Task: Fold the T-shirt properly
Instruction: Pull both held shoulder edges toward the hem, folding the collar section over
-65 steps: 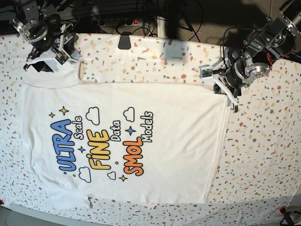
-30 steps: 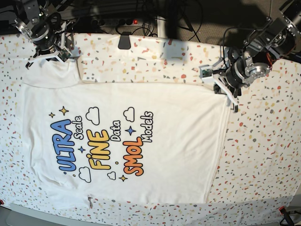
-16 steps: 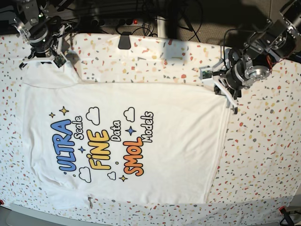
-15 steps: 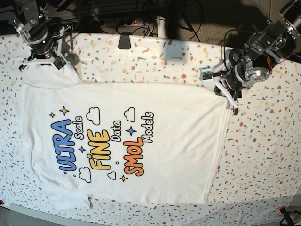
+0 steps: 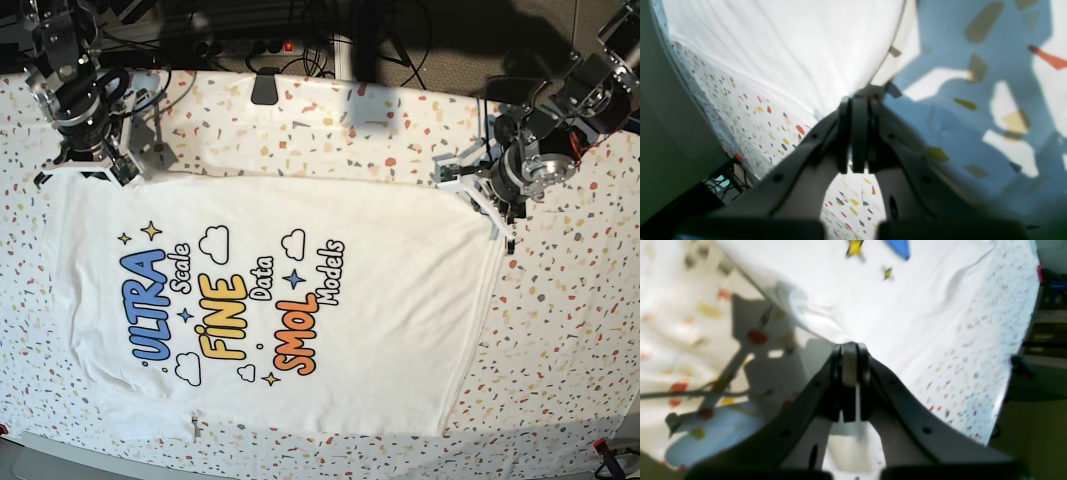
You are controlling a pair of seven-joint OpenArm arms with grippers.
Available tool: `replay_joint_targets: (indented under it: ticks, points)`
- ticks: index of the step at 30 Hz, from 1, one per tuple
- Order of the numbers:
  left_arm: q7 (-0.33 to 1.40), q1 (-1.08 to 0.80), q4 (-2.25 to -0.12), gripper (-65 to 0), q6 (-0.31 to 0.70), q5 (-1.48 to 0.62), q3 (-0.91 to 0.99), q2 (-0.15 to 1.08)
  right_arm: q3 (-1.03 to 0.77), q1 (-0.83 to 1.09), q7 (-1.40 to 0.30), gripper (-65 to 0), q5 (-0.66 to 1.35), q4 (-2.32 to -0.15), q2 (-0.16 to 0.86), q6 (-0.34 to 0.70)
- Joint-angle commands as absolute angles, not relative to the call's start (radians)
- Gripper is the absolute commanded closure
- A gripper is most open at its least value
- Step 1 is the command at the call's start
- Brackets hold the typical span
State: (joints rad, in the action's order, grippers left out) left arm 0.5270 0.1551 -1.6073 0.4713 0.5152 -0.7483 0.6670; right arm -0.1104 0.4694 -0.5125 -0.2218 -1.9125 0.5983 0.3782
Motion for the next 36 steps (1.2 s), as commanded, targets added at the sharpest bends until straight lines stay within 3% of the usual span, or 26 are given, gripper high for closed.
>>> replay_joint_targets:
  ticks: [1, 27, 36]
  points:
    - [0.527, 0.175, -1.619, 0.0, 0.456, 0.523, -0.741, 0.679, -0.117, 0.455, -0.503, 0.0, -0.214, -1.931, 0.615, 0.366]
    - [0.523, 0.302, -1.618, 0.0, 0.453, 0.437, -0.741, 0.676, -0.117, 0.199, -0.502, 0.0, -0.096, -1.904, 0.615, 0.389]
    - [0.512, 0.309, -1.616, 0.0, 0.408, 0.452, -0.741, 0.579, -0.117, 0.163, -0.5, 0.0, -0.074, -1.901, 0.615, 0.422]
